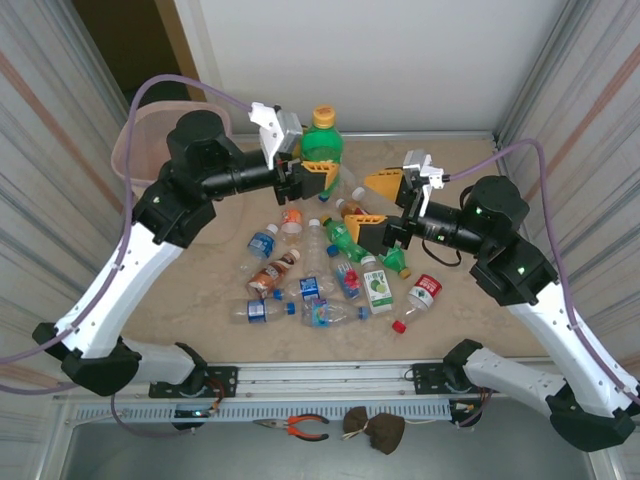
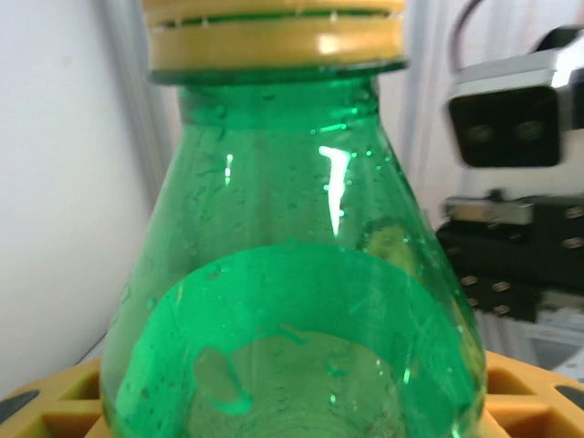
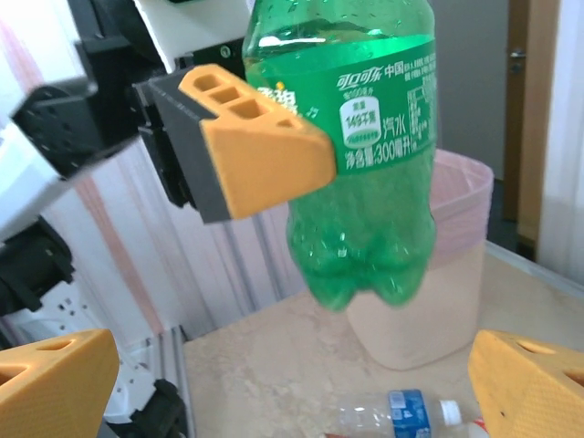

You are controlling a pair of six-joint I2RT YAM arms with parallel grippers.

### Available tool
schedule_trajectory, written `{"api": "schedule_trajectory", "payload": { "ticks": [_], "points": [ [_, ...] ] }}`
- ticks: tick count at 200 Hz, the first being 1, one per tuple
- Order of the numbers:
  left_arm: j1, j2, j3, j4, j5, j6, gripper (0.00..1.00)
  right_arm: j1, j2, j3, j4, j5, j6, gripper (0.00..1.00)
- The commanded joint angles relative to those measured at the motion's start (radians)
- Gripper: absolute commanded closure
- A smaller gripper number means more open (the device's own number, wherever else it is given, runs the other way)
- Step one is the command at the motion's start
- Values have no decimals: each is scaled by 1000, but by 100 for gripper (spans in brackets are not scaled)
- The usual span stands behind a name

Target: Put the plastic bottles in the bin

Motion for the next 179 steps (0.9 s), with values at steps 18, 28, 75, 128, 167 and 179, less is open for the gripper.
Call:
{"api": "schedule_trajectory", "payload": {
  "ticks": [18, 28, 75, 128, 167, 179],
  "points": [
    [106, -32, 105, -233, -276, 85, 50, 8, -20, 65, -126, 132, -97, 3],
    [142, -29, 119, -261, -319, 80, 50, 6, -20, 70, -139, 154, -107, 4],
    [400, -13, 147, -330, -337, -10, 50, 4, -17, 75, -176, 216, -135, 5],
    [541, 92, 189, -446, -424, 44, 51, 3, -6, 74, -184, 232, -149, 6],
    [637, 199, 218, -508, -413, 46, 51, 3, 2, 78, -183, 228, -151, 7],
    [659, 241, 230, -527, -408, 51, 51, 4, 5, 78, -186, 234, -151, 7]
  ]
}}
